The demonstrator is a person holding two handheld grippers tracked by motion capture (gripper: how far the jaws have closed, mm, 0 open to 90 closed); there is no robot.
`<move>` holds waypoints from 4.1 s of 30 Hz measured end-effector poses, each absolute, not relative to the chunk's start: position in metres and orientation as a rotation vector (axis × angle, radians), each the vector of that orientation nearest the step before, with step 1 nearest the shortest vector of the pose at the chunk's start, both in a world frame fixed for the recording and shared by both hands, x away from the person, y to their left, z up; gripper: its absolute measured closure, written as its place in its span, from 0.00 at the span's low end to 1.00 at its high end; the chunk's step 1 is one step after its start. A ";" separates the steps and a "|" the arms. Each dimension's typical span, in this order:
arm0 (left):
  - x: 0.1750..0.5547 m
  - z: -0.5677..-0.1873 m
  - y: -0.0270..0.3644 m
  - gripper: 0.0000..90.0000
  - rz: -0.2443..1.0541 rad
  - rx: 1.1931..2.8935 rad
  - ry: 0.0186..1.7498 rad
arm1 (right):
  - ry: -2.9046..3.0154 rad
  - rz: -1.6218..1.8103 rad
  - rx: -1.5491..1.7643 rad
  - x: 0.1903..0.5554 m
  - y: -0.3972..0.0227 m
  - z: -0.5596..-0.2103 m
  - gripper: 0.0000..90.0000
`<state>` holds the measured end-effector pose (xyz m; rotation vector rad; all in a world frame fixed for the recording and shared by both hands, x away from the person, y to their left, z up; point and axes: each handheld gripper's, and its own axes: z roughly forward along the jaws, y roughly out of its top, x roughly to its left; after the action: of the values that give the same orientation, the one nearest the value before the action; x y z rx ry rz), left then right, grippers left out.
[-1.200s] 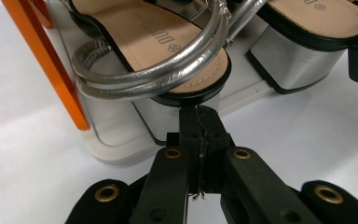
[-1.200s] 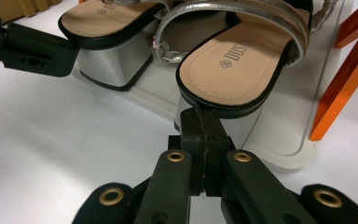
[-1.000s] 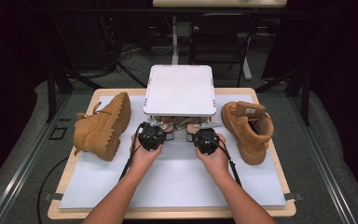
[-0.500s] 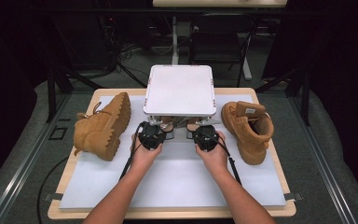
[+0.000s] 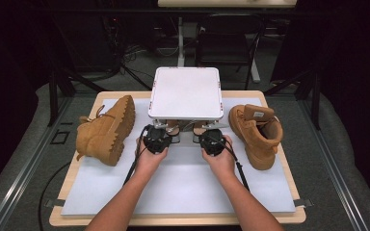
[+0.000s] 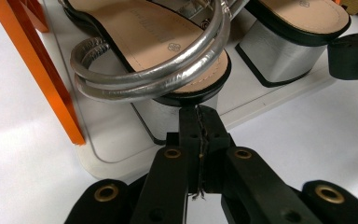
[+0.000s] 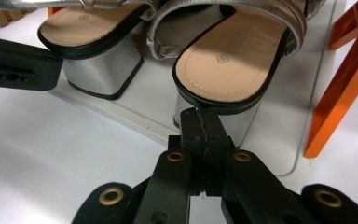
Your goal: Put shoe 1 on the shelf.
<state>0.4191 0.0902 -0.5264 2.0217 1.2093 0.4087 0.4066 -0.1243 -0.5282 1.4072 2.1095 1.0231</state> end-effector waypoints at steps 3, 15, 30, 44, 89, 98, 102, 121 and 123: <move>0.420 -0.527 0.091 1.00 0.394 2.015 1.212 | 2.108 1.030 1.422 0.406 -0.126 -0.528 1.00; 0.421 -0.530 0.089 0.99 0.404 2.010 1.224 | 2.121 1.050 1.380 0.390 -0.127 -0.523 0.99; 0.398 -0.530 0.097 0.78 0.386 2.084 1.176 | 2.201 0.979 1.378 0.378 -0.131 -0.524 0.80; 0.370 -0.528 0.115 0.56 0.343 2.123 1.107 | 2.225 0.962 1.328 0.347 -0.152 -0.527 0.69; 0.338 -0.528 0.175 0.61 0.316 2.073 1.122 | 2.209 1.037 1.285 0.308 -0.193 -0.538 0.60; 0.336 -0.517 0.185 0.64 0.372 2.047 1.116 | 2.238 1.029 1.278 0.306 -0.192 -0.537 0.62; 0.336 -0.513 0.190 0.63 0.371 2.039 1.124 | 2.234 1.032 1.283 0.306 -0.190 -0.537 0.64; 0.338 -0.499 0.228 0.57 0.378 1.944 1.232 | 2.228 1.042 1.296 0.302 -0.192 -0.535 0.60; 0.338 -0.498 0.231 0.57 0.380 1.928 1.246 | 2.229 1.036 1.295 0.302 -0.193 -0.534 0.59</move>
<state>0.3385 0.2309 -0.4981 1.9281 1.2458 0.3804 0.3021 -0.1932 -0.5345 1.2953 2.2285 1.0364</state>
